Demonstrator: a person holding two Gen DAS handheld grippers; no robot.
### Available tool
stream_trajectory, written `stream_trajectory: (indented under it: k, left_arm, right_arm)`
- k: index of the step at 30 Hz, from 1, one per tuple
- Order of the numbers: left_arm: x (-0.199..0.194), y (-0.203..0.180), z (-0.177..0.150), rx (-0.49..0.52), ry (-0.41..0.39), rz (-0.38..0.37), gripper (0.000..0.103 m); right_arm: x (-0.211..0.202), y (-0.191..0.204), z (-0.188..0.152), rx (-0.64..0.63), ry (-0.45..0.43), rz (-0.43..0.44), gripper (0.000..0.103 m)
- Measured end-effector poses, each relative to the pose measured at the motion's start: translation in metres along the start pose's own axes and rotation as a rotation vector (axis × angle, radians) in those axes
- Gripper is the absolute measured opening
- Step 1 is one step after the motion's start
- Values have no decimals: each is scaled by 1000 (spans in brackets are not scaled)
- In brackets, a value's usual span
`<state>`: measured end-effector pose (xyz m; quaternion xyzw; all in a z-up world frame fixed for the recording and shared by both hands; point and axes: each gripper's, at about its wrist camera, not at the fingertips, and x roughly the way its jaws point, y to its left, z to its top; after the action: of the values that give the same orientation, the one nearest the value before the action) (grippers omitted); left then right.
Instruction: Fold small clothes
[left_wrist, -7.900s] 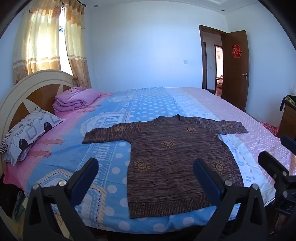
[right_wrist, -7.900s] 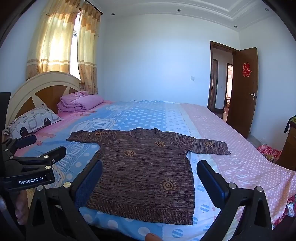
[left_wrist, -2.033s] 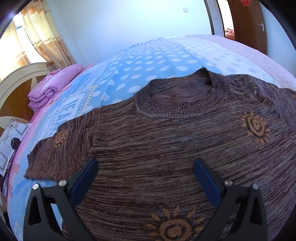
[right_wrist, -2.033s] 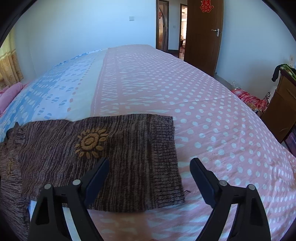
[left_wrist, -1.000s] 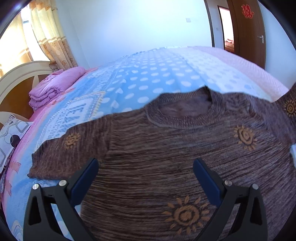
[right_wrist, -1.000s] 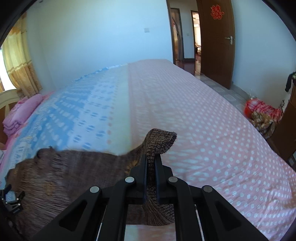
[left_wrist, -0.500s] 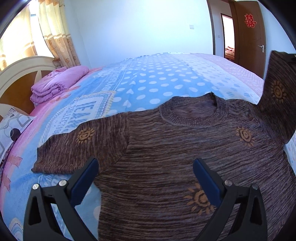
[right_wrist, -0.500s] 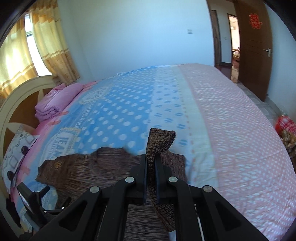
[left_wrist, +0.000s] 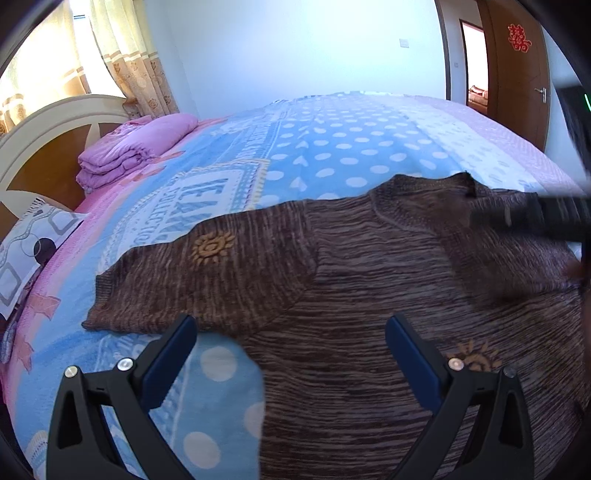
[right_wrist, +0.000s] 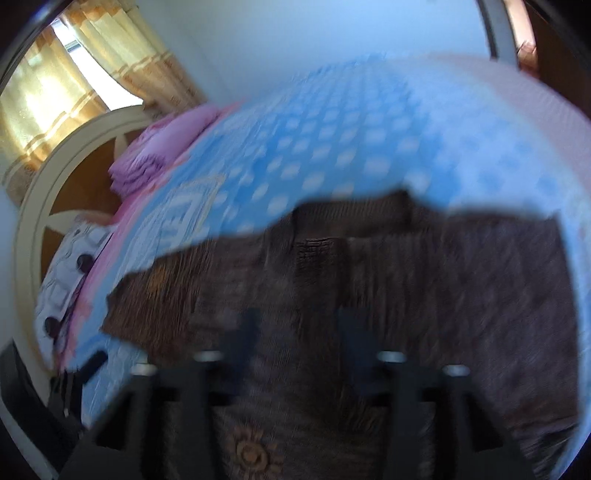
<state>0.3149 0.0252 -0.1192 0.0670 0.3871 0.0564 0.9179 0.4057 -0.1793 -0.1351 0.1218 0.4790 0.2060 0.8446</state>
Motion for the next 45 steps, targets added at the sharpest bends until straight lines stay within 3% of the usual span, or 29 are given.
stream_trajectory:
  k: [5,8,12,16,19,21,23,32,38,41,45]
  left_arm:
    - [-2,-8,10,42,5,-32,103]
    - [-6,-25,22,59,14,-107,101]
    - [-10,-64,33,108,11,-180,93]
    - [7,-104,37,115,83,-270,75]
    - [26,-123,33,93,152,-290,56]
    - [41,-132,28,72,208,-334,34]
    - [40,-131,28,27,171,-368,11]
    - [15,-121,28,48,91,-339,10]
    - [29,-124,16,65,103,-309,14]
    - [29,-123,15,61,85,-283,22]
    - [24,-100,17,29,81,-254,23]
  right_arm:
    - [-52,-31,-31,-51,-56,-58,63]
    - [-92,-61,-43,-41,-130,-168,63]
    - [-129,-88,-58,-31,-188,-253,63]
    - [-139,-107,-80,-28,-181,-275,63]
    - [-137,-115,-97,-46,-167,-280,63]
    - [-133,-117,-105,-53,-162,-277,63]
    - [-133,-122,-112,-51,-165,-272,63]
    - [-130,-139,-121,-8,-174,-272,63]
    - [-132,-130,-114,-28,-182,-282,63]
    - [-134,-112,-95,-67,-197,-249,63]
    - [-113,-96,-63,-112,-163,-140,63]
